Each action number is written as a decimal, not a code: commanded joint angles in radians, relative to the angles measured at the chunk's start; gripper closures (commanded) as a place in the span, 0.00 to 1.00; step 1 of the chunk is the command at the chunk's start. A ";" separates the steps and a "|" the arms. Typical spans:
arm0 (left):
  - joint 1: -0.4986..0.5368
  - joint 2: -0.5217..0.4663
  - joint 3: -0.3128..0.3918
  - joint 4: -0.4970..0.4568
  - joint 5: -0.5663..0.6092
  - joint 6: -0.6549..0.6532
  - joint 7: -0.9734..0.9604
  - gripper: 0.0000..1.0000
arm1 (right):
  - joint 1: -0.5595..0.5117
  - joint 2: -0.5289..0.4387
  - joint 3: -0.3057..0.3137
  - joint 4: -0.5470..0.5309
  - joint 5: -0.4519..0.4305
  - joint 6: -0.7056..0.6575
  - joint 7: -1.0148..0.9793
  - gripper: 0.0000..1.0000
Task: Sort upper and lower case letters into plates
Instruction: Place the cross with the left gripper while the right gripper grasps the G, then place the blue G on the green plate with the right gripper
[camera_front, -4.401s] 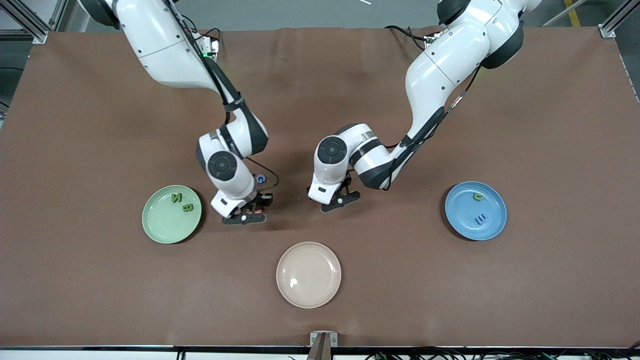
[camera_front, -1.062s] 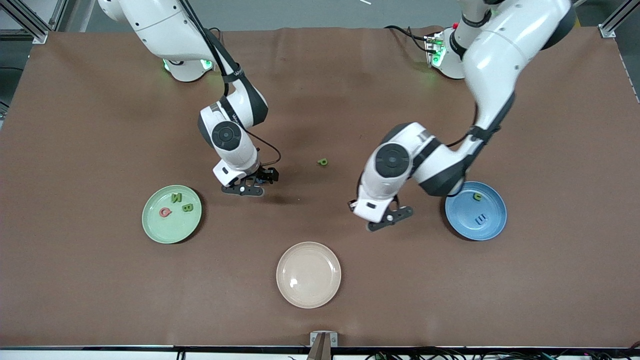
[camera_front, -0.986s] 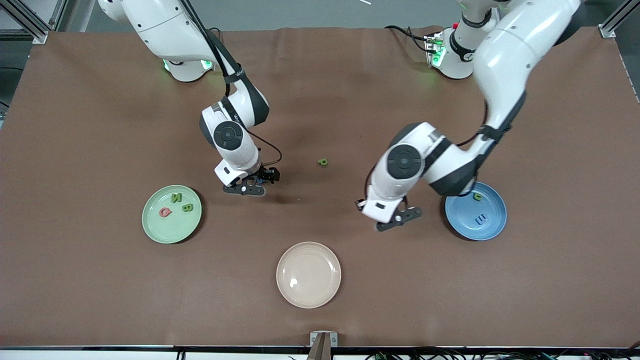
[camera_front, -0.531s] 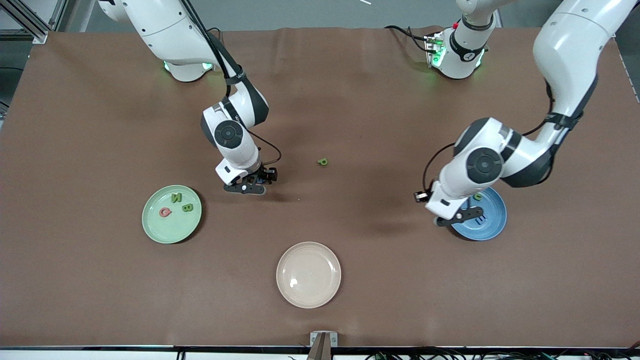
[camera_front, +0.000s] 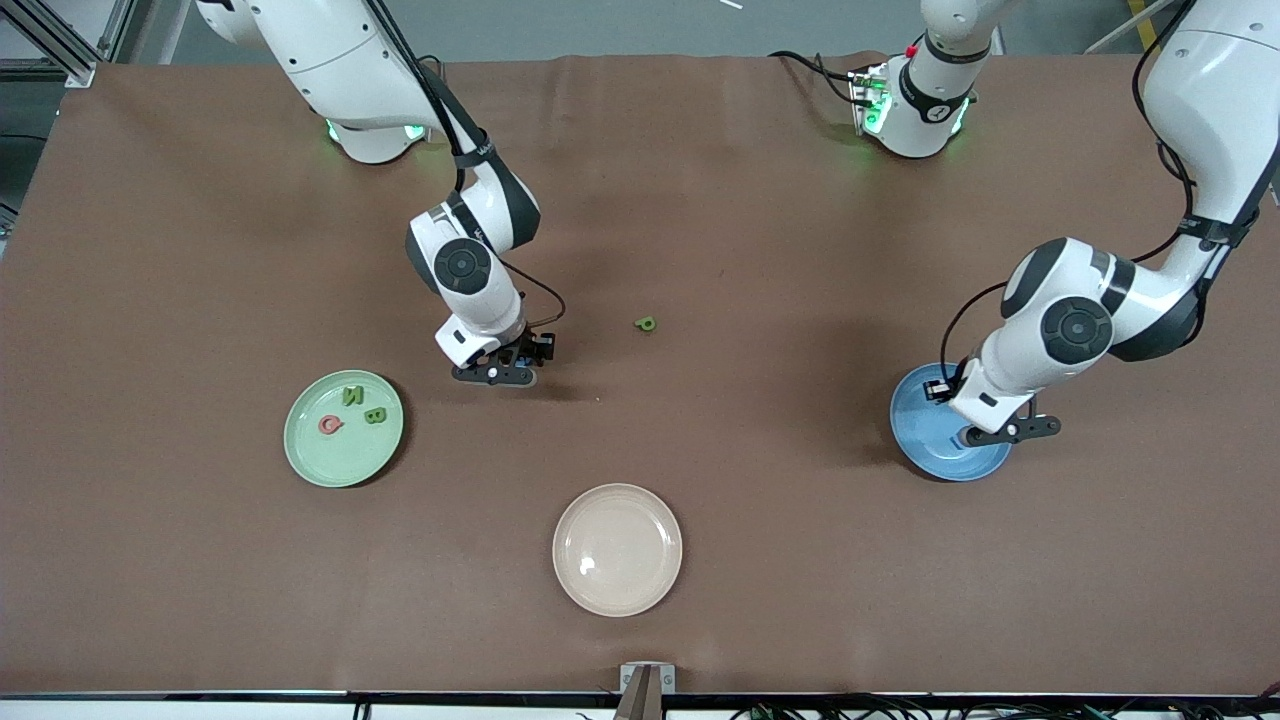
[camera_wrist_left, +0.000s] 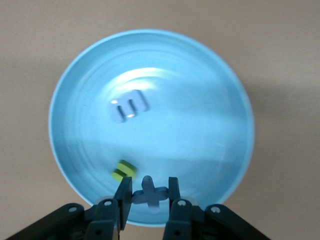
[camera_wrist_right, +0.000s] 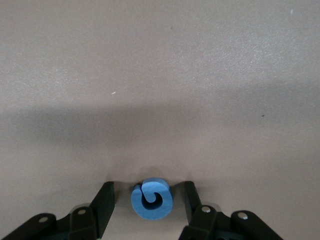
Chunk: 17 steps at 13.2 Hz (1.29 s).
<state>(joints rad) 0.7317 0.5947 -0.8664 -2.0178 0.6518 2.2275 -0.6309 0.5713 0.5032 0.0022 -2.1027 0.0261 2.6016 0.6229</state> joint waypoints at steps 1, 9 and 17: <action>0.014 0.037 -0.010 -0.022 0.072 0.041 0.002 0.88 | 0.012 -0.018 -0.008 -0.040 -0.011 0.012 0.011 0.50; -0.005 0.123 -0.008 -0.009 0.149 0.058 -0.056 0.87 | -0.069 -0.064 -0.013 0.048 -0.009 -0.151 -0.073 0.98; 0.002 0.137 -0.006 -0.009 0.180 0.077 -0.064 0.75 | -0.381 -0.084 -0.013 0.142 -0.008 -0.294 -0.602 1.00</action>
<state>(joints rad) 0.7256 0.7280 -0.8672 -2.0299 0.8035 2.2940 -0.6757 0.2580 0.4223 -0.0305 -1.9703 0.0240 2.3101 0.1192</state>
